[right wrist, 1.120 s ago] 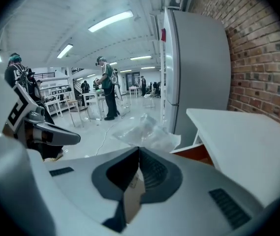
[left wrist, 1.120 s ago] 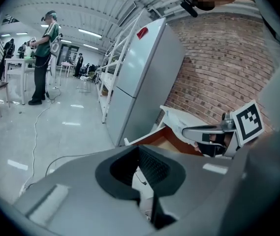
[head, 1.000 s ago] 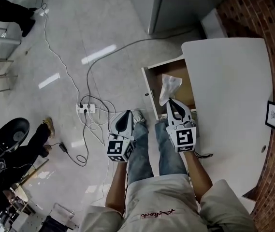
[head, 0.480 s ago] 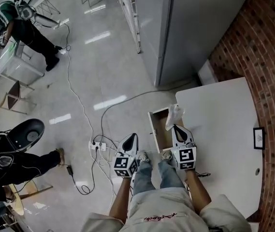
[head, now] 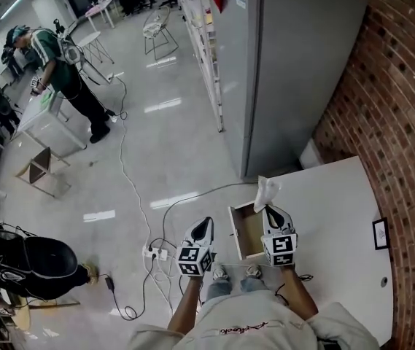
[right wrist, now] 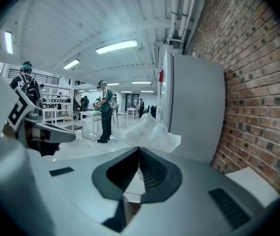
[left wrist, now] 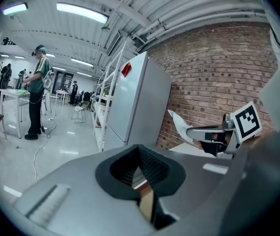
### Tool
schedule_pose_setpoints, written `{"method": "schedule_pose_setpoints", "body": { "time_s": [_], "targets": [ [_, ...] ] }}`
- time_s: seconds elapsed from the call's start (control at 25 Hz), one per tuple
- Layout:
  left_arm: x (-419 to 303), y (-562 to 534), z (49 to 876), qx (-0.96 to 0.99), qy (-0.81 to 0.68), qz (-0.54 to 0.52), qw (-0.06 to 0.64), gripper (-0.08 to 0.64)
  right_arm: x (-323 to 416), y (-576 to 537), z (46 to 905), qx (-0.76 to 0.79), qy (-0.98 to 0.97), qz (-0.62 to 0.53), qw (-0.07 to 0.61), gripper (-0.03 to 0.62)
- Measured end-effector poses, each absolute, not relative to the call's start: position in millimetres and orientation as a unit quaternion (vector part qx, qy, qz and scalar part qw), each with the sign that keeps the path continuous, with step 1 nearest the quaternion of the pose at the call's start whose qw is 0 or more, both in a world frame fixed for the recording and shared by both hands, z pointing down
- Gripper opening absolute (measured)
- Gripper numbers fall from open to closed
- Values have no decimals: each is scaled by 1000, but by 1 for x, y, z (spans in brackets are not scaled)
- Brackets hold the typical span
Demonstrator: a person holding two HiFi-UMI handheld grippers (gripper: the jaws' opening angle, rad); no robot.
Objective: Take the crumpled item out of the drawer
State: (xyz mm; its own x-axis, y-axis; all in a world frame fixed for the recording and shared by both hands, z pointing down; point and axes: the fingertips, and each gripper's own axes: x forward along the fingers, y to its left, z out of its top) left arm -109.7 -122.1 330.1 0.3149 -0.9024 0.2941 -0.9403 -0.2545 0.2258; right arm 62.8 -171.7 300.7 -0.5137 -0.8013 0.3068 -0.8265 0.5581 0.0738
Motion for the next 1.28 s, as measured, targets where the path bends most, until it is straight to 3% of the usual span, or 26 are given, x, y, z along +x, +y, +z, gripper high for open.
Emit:
{"method": "schedule_pose_setpoints", "body": {
  "time_s": [0.48, 1.28],
  "targets": [
    [-133, -134, 248, 796, -591, 29, 129, 9, 69, -173, 230, 493, -860, 17, 132, 15],
    [-141, -144, 234, 794, -597, 28, 111, 9, 73, -181, 220, 501, -858, 10, 116, 14]
  ]
}}
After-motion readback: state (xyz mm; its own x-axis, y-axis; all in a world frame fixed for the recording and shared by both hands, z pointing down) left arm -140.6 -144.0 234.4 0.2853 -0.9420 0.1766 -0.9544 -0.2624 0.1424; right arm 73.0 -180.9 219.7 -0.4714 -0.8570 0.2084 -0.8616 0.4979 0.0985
